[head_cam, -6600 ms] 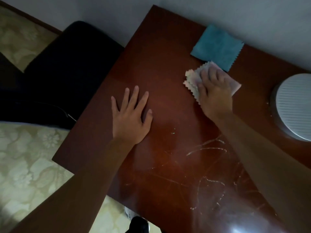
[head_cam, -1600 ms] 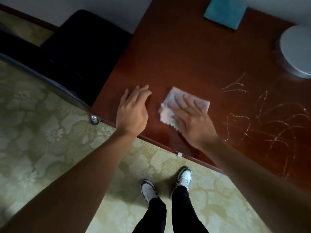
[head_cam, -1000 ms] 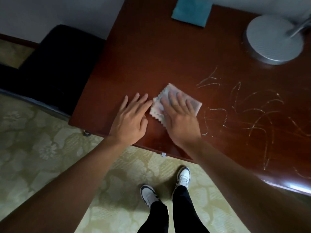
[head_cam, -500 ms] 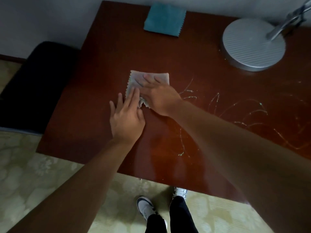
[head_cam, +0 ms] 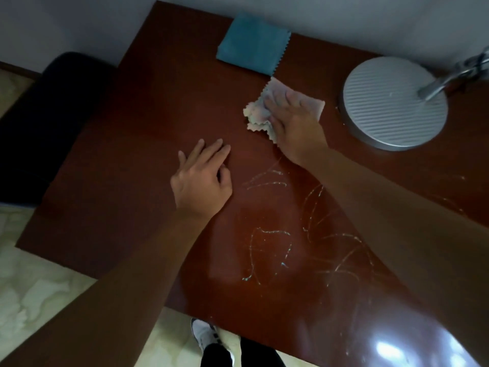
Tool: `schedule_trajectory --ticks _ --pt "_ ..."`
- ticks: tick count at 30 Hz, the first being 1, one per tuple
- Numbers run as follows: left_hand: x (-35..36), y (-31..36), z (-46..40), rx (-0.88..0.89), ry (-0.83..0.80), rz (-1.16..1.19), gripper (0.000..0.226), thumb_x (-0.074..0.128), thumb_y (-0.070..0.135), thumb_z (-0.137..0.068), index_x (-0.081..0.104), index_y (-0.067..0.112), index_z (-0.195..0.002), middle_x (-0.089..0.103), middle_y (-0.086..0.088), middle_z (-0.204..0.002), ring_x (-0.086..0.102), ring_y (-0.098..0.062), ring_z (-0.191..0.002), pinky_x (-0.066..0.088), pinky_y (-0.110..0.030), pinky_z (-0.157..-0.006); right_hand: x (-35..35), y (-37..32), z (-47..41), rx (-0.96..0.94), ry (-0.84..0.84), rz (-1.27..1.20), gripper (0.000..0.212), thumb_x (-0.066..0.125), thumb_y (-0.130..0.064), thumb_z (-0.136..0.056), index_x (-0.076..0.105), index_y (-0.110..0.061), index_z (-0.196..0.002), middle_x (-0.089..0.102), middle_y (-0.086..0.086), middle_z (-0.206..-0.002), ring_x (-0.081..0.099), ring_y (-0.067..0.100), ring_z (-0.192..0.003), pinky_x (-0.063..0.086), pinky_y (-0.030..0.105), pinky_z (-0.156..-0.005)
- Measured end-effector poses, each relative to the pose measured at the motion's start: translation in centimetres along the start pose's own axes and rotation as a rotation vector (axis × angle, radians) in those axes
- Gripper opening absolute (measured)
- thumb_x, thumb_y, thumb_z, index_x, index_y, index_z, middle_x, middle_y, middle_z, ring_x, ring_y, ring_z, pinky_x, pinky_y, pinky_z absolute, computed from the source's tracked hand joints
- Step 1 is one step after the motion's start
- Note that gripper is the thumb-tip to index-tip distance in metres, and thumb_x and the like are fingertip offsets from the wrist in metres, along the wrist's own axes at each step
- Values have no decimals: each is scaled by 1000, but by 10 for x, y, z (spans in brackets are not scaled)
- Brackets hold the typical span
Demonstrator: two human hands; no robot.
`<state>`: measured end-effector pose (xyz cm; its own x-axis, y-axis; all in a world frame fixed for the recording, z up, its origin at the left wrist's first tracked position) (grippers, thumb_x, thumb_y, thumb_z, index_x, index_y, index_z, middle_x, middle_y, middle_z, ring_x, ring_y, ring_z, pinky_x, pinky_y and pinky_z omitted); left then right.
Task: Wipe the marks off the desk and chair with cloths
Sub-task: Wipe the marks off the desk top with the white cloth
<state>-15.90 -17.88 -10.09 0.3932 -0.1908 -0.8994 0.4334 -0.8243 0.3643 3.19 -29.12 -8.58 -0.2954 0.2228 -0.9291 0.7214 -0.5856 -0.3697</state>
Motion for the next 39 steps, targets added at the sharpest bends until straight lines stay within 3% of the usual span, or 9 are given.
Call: schedule_trajectory --ticks 7,14,17,24,26,29,31,34,39 --pt "-1 6 -1 -11 5 -3 43 49 15 -85 71 19 -122 64 1 -132 52 -28 -133 39 -60 -108 18 -31 126 -247 -70 -4 44 42 -26 -100 46 -18 -143 43 5 -150 31 27 -144 25 46 -118" --pt "-7 0 3 -28 58 -10 41 55 18 -96 59 20 -136 66 -7 -130 58 -27 -126 53 -50 -96 -8 23 10 -78 -80 64 47 36 -26 -104 34 -19 -150 32 7 -157 20 29 -147 18 49 -118" --pt "-7 -11 1 -13 76 3 38 55 16 -96 61 18 -134 65 -5 -130 59 -22 -125 55 -41 -93 1 8 20 -125 -32 54 47 35 -26 -102 35 -20 -149 34 7 -156 20 30 -147 18 49 -119" --pt "-7 -1 26 -14 -63 26 41 45 15 -98 58 10 -137 49 -8 -148 37 -28 -143 23 -44 -121 28 -46 161 -406 -111 -14 44 50 -26 -97 48 -26 -142 40 0 -152 28 25 -145 28 49 -116" --pt "-10 2 38 -5 -68 41 41 46 14 -98 57 8 -137 49 -10 -148 36 -29 -143 23 -45 -121 16 -26 136 -350 -136 18 47 52 -23 -97 46 -26 -143 39 3 -153 28 29 -145 26 51 -117" --pt "-12 4 53 9 -60 53 41 47 14 -98 57 7 -136 50 -10 -147 37 -29 -143 25 -46 -120 -1 9 79 -80 -63 55 49 38 -30 -103 31 -21 -151 29 8 -158 19 31 -147 19 51 -118" --pt "-12 5 55 14 -60 59 41 46 16 -98 57 8 -136 51 -10 -146 38 -29 -143 26 -46 -120 -5 20 60 -23 -50 110 53 33 -36 -104 24 -20 -153 25 7 -159 15 28 -149 12 47 -120" --pt "-11 2 54 11 -52 74 42 45 19 -97 58 8 -135 52 -10 -145 39 -29 -142 26 -46 -120 5 5 76 -61 -21 100 51 33 -33 -104 26 -19 -153 27 8 -159 15 29 -149 15 48 -120" --pt "-15 3 56 -9 -96 97 44 45 22 -96 57 10 -137 49 -7 -148 35 -27 -144 20 -42 -122 33 -63 189 -250 -71 30 46 40 -31 -101 42 -21 -146 36 4 -155 25 28 -146 24 50 -117"
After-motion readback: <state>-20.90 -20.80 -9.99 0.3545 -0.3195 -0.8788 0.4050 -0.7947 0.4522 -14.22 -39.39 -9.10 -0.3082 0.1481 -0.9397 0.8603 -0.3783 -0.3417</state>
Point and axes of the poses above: each hand's wrist, its own z-axis away from the middle knuckle, its own x-axis out of the palm, y = z × x, the point moved 1 cm from there along -z, towards the middle knuckle
